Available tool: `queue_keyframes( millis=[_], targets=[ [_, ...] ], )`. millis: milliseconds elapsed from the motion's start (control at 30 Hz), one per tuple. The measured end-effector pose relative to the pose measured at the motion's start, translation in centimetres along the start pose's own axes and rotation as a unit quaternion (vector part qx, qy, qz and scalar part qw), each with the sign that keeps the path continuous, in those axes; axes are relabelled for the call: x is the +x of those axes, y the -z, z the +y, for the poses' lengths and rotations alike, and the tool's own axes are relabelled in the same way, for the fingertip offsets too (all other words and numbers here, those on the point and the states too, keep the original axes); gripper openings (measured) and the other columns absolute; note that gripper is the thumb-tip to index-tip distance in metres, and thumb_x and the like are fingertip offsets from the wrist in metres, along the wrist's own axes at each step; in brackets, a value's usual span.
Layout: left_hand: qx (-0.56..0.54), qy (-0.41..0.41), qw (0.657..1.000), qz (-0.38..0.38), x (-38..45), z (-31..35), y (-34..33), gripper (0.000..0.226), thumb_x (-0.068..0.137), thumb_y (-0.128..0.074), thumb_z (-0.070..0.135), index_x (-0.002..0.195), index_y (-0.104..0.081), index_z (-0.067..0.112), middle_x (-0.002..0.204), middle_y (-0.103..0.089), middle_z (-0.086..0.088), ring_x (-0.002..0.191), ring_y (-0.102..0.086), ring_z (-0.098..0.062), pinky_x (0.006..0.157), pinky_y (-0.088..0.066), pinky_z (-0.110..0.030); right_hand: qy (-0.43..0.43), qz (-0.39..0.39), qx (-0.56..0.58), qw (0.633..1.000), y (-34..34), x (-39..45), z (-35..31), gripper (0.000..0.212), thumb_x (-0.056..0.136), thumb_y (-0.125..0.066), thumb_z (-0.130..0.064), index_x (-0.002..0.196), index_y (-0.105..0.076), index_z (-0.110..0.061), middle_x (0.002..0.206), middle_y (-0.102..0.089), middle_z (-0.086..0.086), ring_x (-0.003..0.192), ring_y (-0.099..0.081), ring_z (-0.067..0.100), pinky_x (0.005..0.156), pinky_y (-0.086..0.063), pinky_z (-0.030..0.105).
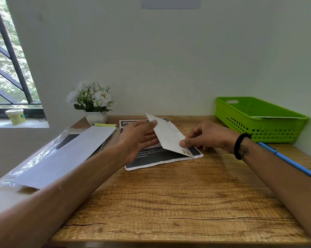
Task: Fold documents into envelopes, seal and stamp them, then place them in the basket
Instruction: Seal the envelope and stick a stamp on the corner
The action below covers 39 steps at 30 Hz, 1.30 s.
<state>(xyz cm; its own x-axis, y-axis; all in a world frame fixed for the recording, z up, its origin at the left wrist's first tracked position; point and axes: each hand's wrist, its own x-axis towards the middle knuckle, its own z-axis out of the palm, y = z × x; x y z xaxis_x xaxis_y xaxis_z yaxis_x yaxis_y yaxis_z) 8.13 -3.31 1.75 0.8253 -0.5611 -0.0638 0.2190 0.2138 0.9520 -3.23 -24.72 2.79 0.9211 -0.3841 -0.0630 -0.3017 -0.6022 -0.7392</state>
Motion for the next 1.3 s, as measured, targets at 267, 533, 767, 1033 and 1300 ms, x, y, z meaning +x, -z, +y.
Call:
queue_keyframes(
  millis=[267,533,767,1033,1300],
  targets=[
    [0.013,0.017,1.0,0.002,0.6,-0.6,0.1,0.058,0.091,-0.07,-0.009,0.143,-0.052,0.006,0.121,-0.071,-0.019,0.096,-0.077,-0.029,0.068,-0.065,-0.031,-0.007,0.007,0.028,1.0,0.1,-0.1,0.0,0.03,0.074,-0.09,-0.041,0.091,-0.082,-0.017,0.09,-0.078,0.0,0.074,-0.063,0.009,0.059,-0.049,0.024],
    [0.03,-0.031,0.999,-0.033,1.0,-0.2,0.5,0.039,0.094,-0.069,-0.004,0.132,-0.065,0.005,0.116,-0.077,-0.013,0.101,-0.078,-0.027,0.081,-0.065,-0.036,0.018,0.043,0.199,0.979,0.2,-0.3,0.0,0.036,0.078,-0.089,-0.022,0.106,-0.073,-0.005,0.091,-0.078,0.01,0.072,-0.07,0.014,0.064,-0.057,0.027],
    [0.048,-0.089,0.994,-0.046,0.6,0.1,0.5,0.02,0.096,-0.071,0.006,0.116,-0.072,0.002,0.105,-0.08,-0.012,0.095,-0.078,-0.024,0.077,-0.064,-0.031,0.047,0.069,0.297,0.951,0.7,-0.4,-0.4,0.028,0.08,-0.086,-0.01,0.105,-0.074,-0.004,0.083,-0.074,0.006,0.066,-0.065,0.013,0.06,-0.055,0.026],
    [0.129,-0.153,0.98,-0.004,0.6,0.4,0.8,0.02,0.09,-0.08,0.034,0.094,-0.084,0.015,0.078,-0.069,-0.001,0.069,-0.062,-0.013,0.072,-0.059,-0.028,0.123,0.192,0.267,0.936,0.7,-0.7,-1.5,0.008,0.088,-0.079,-0.006,0.094,-0.078,-0.01,0.08,-0.073,0.009,0.06,-0.061,0.013,0.055,-0.052,0.027],
    [0.163,-0.18,0.969,-0.034,-0.2,0.6,0.2,0.031,0.098,-0.072,0.03,0.081,-0.076,0.004,0.077,-0.067,-0.009,0.068,-0.061,-0.015,0.068,-0.059,-0.028,0.163,0.229,0.198,0.939,0.6,-0.9,-1.7,0.007,0.09,-0.078,-0.014,0.09,-0.08,-0.022,0.087,-0.077,0.005,0.061,-0.064,0.009,0.054,-0.05,0.021]
  ],
)
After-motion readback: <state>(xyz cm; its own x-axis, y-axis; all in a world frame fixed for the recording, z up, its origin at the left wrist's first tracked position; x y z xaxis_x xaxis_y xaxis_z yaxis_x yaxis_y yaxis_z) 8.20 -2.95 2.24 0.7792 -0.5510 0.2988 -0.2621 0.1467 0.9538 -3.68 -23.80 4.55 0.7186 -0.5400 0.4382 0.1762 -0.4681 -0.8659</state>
